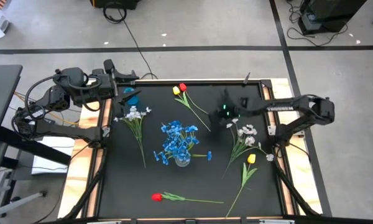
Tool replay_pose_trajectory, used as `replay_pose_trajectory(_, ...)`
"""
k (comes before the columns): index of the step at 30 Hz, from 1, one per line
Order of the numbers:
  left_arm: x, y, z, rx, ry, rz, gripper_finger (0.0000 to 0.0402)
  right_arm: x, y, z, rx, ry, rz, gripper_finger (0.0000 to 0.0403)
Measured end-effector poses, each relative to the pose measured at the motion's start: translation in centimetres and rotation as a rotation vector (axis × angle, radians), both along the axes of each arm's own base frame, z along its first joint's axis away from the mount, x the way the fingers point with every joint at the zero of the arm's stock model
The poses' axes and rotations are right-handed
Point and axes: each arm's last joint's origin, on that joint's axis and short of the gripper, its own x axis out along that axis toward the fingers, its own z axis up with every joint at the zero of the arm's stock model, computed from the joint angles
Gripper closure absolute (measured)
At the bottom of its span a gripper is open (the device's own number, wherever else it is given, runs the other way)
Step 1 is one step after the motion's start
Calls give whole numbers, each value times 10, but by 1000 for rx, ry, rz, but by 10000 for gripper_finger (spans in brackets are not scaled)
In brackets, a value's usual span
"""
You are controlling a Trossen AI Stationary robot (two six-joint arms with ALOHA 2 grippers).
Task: Sort flowers into vase by color
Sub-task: Put the top red flower into the transparent vase
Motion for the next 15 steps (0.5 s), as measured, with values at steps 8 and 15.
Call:
replay_pose_trajectory(8,0,0,0,0,0,0,186,10,-58,0,-50,-91,145,189)
replay_pose_trajectory(15,0,0,0,0,1,0,186,57,-85,-15,-44,81,297,210)
